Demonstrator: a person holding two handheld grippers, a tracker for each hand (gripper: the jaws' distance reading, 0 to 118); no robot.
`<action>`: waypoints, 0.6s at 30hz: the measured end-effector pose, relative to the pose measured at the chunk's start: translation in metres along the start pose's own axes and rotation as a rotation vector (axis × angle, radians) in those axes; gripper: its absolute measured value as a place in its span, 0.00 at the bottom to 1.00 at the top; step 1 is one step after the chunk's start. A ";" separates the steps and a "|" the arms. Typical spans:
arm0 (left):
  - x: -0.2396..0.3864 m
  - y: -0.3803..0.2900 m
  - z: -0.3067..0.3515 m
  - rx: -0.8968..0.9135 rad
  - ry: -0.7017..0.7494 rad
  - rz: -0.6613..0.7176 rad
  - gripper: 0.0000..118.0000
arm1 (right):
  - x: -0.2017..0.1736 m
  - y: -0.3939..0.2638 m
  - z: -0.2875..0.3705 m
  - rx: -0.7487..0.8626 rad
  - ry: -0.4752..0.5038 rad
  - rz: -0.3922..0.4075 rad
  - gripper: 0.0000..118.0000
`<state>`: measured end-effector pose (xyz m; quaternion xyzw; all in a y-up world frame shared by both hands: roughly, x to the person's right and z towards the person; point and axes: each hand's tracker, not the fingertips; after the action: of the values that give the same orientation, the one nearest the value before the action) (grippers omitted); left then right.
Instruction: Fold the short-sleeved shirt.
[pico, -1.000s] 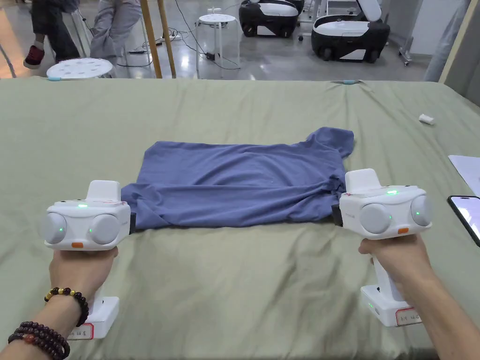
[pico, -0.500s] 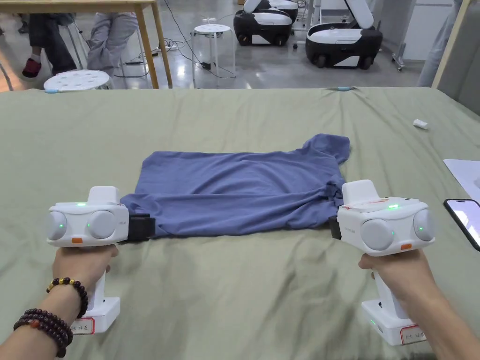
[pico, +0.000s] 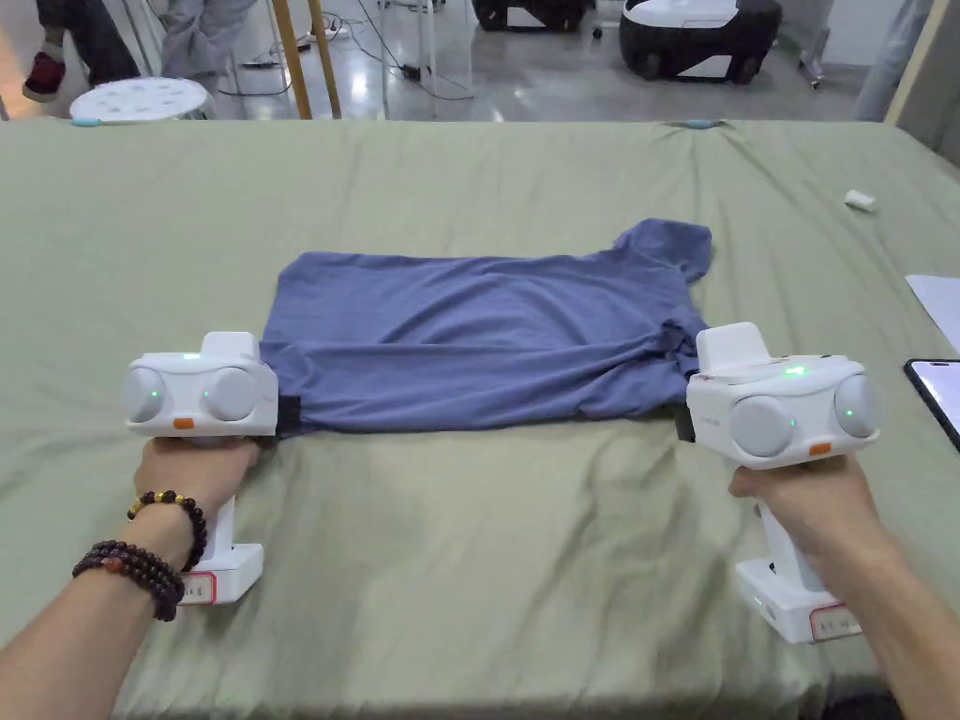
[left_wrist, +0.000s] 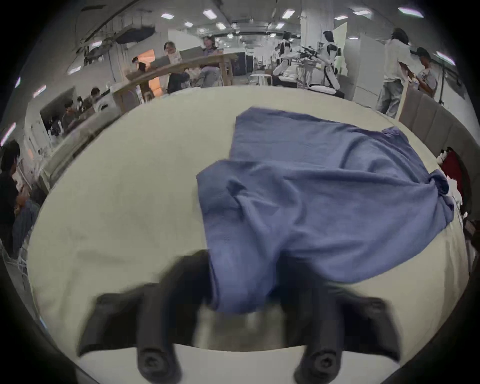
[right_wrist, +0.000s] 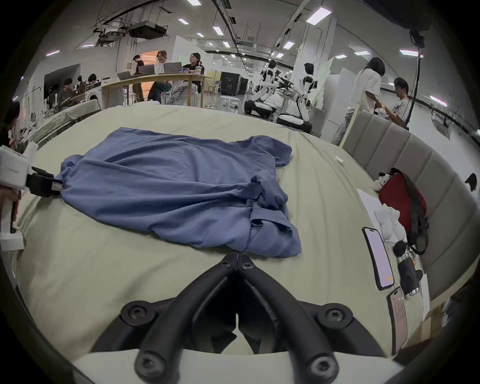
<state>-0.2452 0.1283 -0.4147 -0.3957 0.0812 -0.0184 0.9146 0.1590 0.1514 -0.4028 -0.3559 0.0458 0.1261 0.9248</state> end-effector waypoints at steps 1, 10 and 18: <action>0.003 -0.001 0.004 0.019 0.040 -0.025 0.04 | -0.001 0.002 -0.003 -0.005 -0.008 -0.002 0.00; -0.008 0.006 0.010 0.007 -0.003 0.041 0.04 | 0.017 0.042 -0.027 -0.032 0.017 -0.057 1.00; -0.009 0.006 0.016 0.033 -0.003 0.031 0.04 | 0.017 0.054 -0.070 -0.197 -0.016 -0.053 0.80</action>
<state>-0.2516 0.1447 -0.4070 -0.3795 0.0856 -0.0051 0.9212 0.1614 0.1470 -0.4929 -0.4453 0.0164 0.1082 0.8887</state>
